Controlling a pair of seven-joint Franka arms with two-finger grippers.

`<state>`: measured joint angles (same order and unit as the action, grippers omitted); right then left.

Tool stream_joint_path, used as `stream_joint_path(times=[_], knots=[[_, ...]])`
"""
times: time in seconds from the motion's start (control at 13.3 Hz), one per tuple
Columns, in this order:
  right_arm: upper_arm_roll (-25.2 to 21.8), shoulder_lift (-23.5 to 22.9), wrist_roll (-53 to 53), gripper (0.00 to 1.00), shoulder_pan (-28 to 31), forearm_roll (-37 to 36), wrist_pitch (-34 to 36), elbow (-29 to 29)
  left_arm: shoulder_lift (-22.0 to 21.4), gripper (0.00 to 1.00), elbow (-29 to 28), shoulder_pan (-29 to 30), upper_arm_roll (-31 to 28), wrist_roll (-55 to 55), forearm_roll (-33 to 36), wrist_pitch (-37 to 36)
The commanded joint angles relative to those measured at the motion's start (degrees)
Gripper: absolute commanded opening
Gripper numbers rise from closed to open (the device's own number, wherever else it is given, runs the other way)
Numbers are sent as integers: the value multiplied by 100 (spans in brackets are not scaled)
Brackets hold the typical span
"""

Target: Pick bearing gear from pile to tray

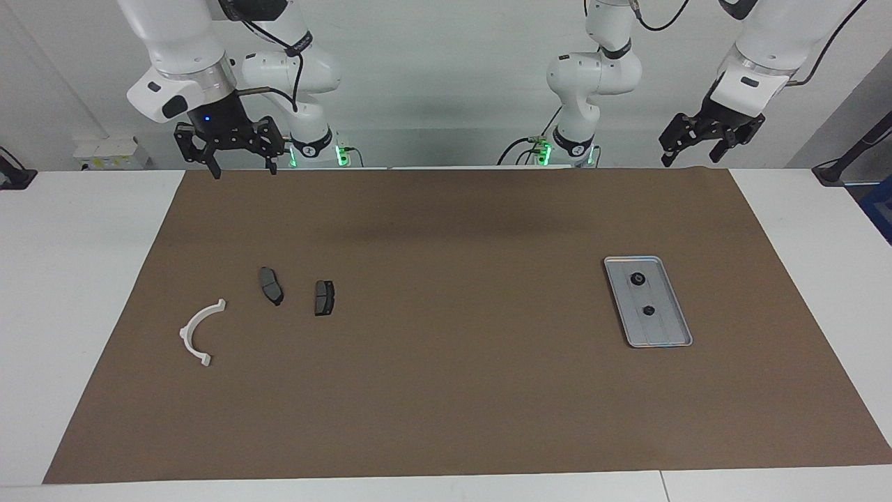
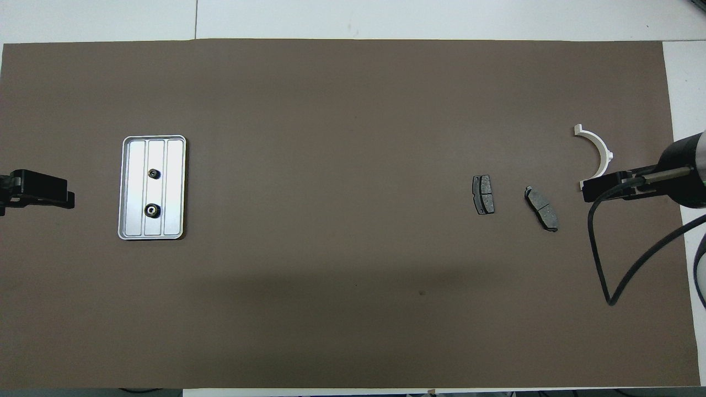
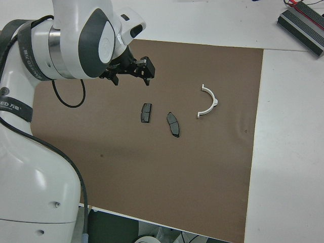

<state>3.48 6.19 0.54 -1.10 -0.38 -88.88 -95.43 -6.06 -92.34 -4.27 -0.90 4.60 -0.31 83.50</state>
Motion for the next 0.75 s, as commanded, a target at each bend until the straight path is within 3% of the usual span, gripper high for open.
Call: stream_joint_path(times=[0.0,0.67], knots=[[47,93,-63,100,40,47,-112,-90,-123,100,-109,-47,-69,-188,101,-1],[56,102,-63,100,31,47,-103,-90,-167,100,-267,-56,-69,-311,93,236]])
